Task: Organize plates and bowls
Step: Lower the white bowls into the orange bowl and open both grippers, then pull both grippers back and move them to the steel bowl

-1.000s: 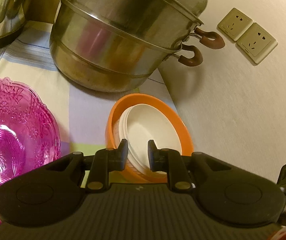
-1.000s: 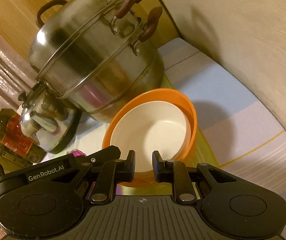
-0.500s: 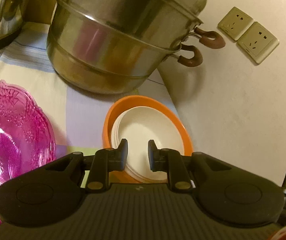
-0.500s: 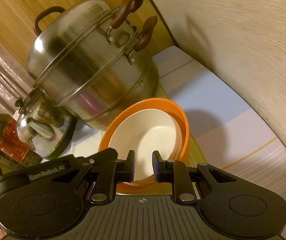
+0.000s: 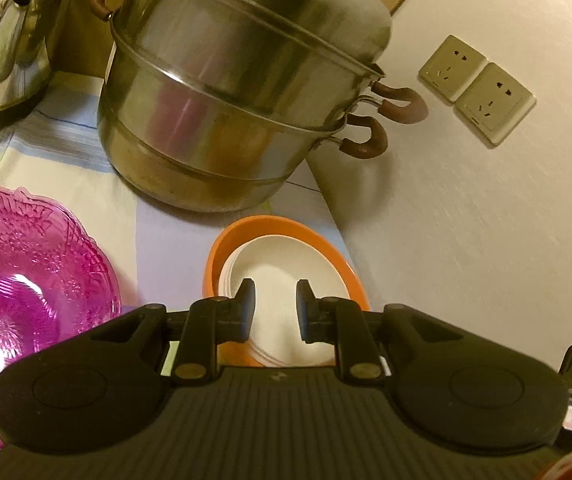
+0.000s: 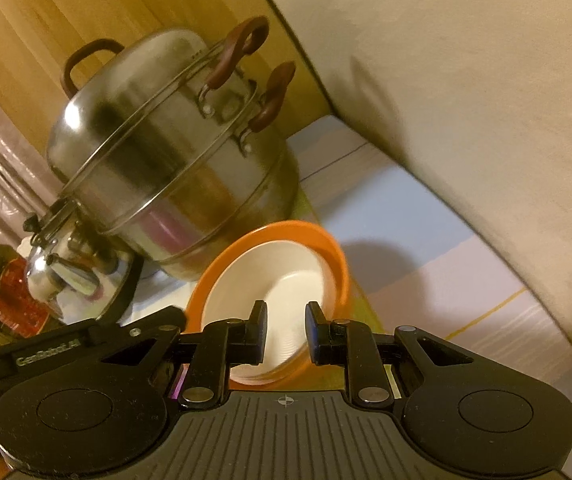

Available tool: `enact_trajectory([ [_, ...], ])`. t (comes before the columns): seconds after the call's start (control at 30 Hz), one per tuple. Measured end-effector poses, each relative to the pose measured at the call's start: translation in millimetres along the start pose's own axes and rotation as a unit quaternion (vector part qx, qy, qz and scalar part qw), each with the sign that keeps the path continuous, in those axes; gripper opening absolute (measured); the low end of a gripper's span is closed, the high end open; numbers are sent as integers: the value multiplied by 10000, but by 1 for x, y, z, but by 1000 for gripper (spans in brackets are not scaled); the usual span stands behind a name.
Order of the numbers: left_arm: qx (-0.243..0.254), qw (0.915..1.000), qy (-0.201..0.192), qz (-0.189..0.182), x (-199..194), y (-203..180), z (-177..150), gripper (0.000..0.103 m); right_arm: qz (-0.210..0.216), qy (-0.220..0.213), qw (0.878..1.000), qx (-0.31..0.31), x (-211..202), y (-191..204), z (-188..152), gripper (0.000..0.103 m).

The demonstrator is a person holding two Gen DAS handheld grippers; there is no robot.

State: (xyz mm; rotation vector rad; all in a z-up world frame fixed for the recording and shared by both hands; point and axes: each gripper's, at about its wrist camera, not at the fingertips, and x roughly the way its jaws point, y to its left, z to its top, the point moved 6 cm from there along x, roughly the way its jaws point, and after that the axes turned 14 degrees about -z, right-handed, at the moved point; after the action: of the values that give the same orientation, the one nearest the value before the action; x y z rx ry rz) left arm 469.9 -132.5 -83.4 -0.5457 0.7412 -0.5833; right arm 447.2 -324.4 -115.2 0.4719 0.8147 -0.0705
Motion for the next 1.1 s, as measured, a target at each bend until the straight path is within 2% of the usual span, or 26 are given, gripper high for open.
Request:
enact_trajectory([
  [0.03, 27, 10000, 6, 12, -3, -1, -2, 19, -26, -9, 10000, -5, -2, -2, -1, 32],
  [0.1, 114, 9999, 41, 42, -7, -5, -5, 21, -70, -35, 10000, 3, -7, -6, -2, 52],
  [0.13, 177, 9998, 74, 53, -9, -8, -8, 22, -90, -48, 9999, -5, -11, -7, -4, 53],
  [0.37, 565, 9977, 334, 184, -25, -25, -36, 33, -363, -140, 9984, -401, -42, -15, -22, 55],
  [0.6, 576, 9973, 445, 88, -53, -48, -61, 42, -703, -243, 9959, -520, -84, -31, -46, 55],
  [0.7, 629, 9970, 438, 99, -68, -56, -72, 50, -854, -213, 9945, -560, -100, -39, -57, 55],
  [0.9, 705, 9962, 453, 239, -93, -66, -94, 50, -1030, -240, 9926, -591, -134, -55, -82, 55],
  [1.1, 751, 9953, 548, 277, -110, -72, -122, 51, -965, -24, 9938, -552, -157, -66, -116, 55],
])
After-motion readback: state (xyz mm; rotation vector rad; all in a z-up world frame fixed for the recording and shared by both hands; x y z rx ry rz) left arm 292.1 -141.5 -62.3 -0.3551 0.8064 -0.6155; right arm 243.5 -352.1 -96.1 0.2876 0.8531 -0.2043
